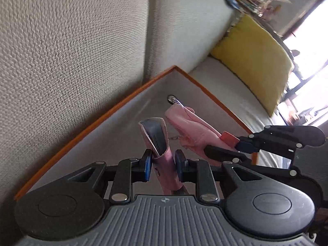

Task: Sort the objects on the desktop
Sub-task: 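Carry both pink pouches with both tools over the orange box, then lower the pouches into the box and open both tools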

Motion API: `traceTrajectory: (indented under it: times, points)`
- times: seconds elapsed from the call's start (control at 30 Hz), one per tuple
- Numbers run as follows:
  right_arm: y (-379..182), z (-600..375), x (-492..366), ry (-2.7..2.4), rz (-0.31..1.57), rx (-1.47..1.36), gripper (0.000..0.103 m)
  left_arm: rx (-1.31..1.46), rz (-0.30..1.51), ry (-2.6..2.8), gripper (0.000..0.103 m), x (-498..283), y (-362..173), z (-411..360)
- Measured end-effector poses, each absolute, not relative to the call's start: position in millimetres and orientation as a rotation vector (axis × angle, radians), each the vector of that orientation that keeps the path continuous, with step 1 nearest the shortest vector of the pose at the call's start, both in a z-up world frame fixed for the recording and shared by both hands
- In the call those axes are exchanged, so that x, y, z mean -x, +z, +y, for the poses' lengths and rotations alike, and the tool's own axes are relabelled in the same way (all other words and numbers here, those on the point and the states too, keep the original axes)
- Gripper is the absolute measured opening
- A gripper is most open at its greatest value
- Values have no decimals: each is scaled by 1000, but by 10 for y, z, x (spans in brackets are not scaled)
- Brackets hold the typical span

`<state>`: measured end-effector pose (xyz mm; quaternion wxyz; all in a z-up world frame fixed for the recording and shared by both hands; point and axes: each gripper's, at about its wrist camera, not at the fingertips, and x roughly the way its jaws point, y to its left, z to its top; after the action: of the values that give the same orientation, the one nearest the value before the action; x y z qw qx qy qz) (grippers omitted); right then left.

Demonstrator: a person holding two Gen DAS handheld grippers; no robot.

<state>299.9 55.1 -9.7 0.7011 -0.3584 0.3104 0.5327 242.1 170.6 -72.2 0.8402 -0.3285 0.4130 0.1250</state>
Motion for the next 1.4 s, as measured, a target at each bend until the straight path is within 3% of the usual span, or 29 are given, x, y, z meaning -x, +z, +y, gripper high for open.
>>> traceTrajectory:
  times: [0.47, 0.7, 0.73, 0.8, 0.83, 1.17, 1.23, 1.3, 1.4]
  points:
    - [-531, 744, -3781, 1262, 886, 551, 20, 743, 907, 392, 26, -2896, -1053, 1718]
    - [-486, 701, -3703, 1287, 850, 581, 23, 778, 893, 420, 25, -2959, -1121, 1751]
    - [-471, 685, -3667, 1291, 837, 598, 27, 787, 892, 415, 25, -2992, -1121, 1756]
    - [-434, 658, -3576, 1270, 783, 661, 50, 817, 892, 404, 25, -3037, -1129, 1762]
    - [-415, 646, -3521, 1259, 751, 699, 53, 833, 889, 400, 25, -3048, -1134, 1765]
    - [-334, 524, -3235, 1166, 673, 909, 44, 943, 846, 436, 25, -3079, -1195, 1841]
    - [-326, 506, -3196, 1183, 722, 895, 49, 980, 834, 461, 25, -3036, -1212, 1859]
    - [-371, 550, -3198, 1188, 817, 892, 69, 1007, 825, 470, 25, -3014, -1223, 1859]
    - [-451, 623, -3138, 1211, 852, 902, 78, 1032, 824, 477, 25, -2996, -1219, 1858]
